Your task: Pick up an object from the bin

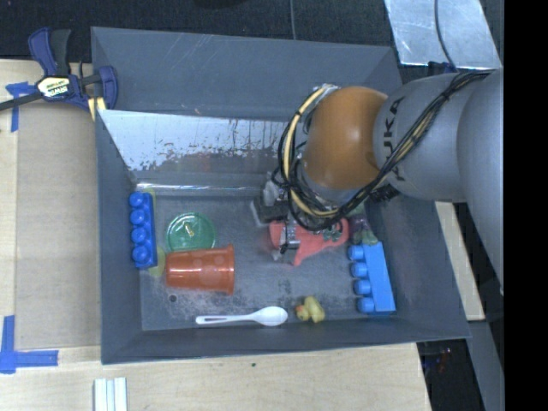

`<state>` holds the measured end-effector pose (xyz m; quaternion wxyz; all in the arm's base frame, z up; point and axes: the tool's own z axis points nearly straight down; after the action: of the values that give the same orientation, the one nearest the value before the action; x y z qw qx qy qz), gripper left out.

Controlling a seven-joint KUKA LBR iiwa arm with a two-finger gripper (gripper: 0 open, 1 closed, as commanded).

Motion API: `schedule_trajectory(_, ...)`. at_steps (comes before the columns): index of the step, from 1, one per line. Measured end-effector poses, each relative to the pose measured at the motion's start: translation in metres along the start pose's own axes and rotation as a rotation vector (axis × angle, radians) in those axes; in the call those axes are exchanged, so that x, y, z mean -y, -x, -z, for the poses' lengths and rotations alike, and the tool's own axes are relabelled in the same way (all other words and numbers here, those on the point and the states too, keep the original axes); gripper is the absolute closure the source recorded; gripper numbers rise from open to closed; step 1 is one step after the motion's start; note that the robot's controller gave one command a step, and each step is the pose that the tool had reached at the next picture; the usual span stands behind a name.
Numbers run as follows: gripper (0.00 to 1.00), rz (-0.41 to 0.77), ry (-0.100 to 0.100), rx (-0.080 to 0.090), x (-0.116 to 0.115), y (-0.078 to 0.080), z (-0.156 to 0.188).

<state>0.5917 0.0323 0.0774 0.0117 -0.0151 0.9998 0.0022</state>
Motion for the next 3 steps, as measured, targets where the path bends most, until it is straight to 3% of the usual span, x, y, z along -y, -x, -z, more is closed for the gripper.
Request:
schedule_trajectory(1, 0.0, -0.08, -0.002, 0.0, 0.005, -0.008, 0.007)
schedule_trajectory(2, 0.0, 0.106, 0.002, 0.007, 0.045, 0.0, 0.001)
schedule_trajectory(3, 1.0, 0.062, 0.001, 0.008, 0.057, 0.035, -0.003)
